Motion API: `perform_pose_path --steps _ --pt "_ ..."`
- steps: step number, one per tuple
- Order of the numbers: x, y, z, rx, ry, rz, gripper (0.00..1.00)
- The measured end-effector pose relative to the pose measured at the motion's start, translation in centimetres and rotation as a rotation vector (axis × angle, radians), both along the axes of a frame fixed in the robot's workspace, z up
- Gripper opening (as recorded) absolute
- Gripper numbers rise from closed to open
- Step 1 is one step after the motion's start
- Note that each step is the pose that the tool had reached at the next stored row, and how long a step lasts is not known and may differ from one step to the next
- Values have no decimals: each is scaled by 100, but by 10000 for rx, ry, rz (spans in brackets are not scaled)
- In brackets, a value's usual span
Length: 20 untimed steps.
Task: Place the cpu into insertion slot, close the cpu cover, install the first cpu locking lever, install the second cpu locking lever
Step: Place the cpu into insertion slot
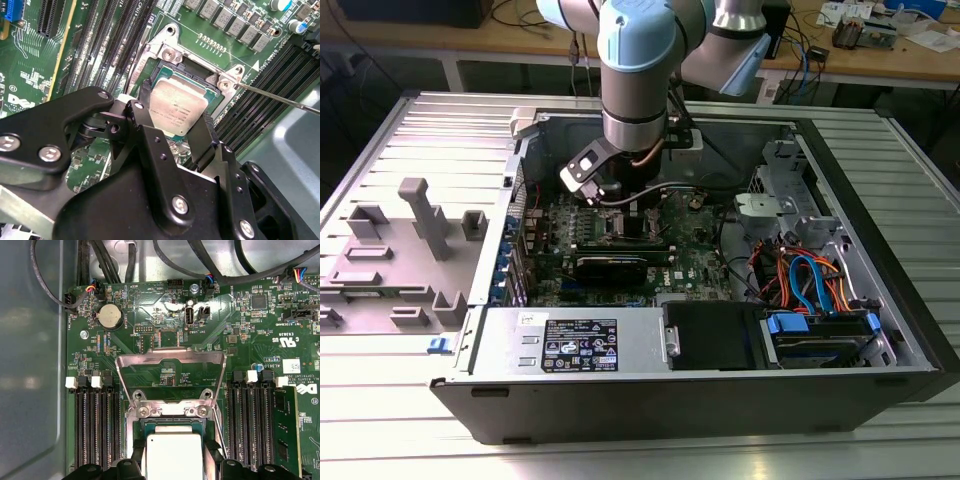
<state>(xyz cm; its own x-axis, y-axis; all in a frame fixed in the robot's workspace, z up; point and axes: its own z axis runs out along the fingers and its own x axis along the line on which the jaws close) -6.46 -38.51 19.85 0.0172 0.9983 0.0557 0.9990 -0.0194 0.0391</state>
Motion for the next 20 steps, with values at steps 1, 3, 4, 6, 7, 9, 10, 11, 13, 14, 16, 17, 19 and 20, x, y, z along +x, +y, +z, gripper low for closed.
perform_pose_path --steps 1,3,4,6,7,9,10,11,13,14,16,17,19,20 --pt "0 0 0 0 0 0 54" --pt "1 0 0 0 0 -2 54" --pt "2 1 -1 4 -2 -2 54" --pt "3 2 -3 8 -5 -1 55" --pt "3 1 -3 6 -4 -1 62" --pt "4 0 -1 1 -1 -1 62" --pt "4 0 -1 1 -1 -2 62" --pt "4 0 -1 2 0 -1 62" --pt "8 0 -1 1 0 1 62" --pt "12 0 0 0 1 1 62" --pt "25 0 -1 1 -1 -1 62" --pt "26 0 -1 1 -1 -1 62" --pt "26 0 -1 1 -1 -2 62" --pt "26 0 -1 1 -1 -2 62"
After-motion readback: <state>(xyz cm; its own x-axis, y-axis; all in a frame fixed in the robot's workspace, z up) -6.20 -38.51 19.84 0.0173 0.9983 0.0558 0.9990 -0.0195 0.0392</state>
